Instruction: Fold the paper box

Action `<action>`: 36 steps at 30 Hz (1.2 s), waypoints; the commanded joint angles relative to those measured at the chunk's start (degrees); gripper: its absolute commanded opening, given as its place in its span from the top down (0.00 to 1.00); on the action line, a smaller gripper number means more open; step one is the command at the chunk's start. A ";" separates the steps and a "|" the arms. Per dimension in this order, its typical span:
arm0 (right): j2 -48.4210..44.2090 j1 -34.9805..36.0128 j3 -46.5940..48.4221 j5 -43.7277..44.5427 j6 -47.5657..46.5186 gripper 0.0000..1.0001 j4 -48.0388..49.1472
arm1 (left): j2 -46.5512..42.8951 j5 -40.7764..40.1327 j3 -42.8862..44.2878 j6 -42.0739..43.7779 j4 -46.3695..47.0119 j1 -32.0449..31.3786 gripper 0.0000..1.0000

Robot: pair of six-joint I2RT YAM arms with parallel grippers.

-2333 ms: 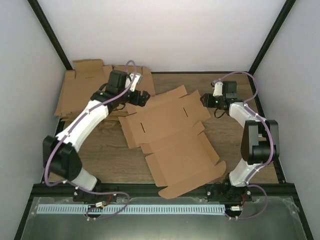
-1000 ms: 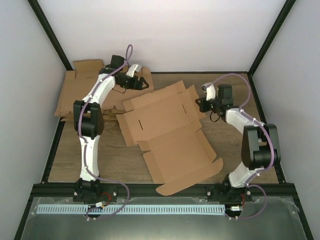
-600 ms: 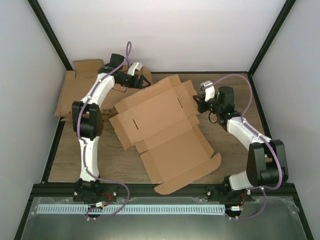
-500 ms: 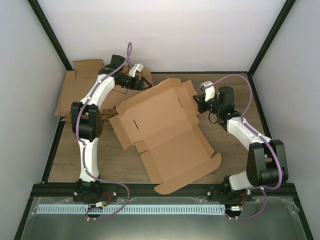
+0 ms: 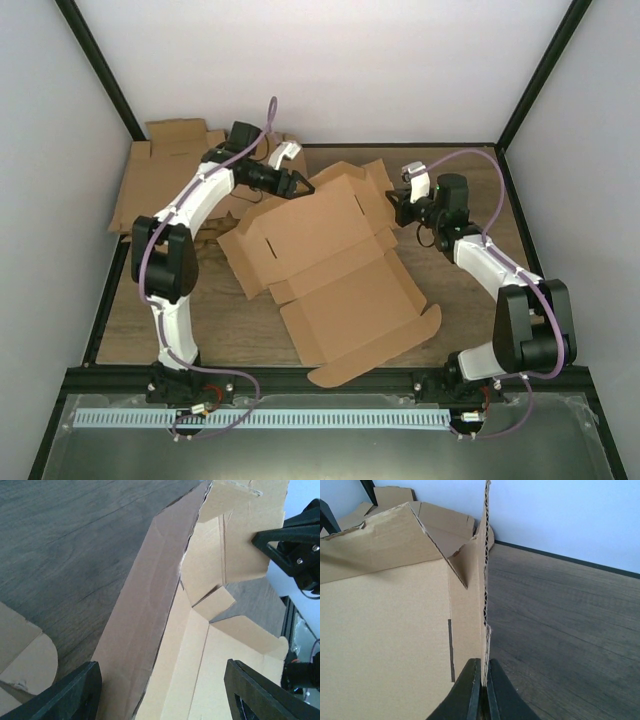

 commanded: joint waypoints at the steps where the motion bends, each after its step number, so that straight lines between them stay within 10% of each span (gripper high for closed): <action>1: -1.79 0.43 -0.49 -0.86 1.17 0.99 2.95 | -2.76 -3.70 -2.22 3.05 1.12 -1.74 0.31; 13: -2.85 1.95 -1.11 0.31 1.70 0.99 3.37 | -11.12 -40.60 -6.02 7.77 4.81 -12.86 0.96; 26: -6.63 6.76 -6.39 6.23 4.04 0.93 7.16 | -21.34 -69.09 -11.85 17.38 6.02 -26.57 0.96; 36: -9.05 6.77 -8.01 6.69 10.40 0.88 0.59 | -26.91 -75.35 -20.37 17.85 9.34 -32.26 0.96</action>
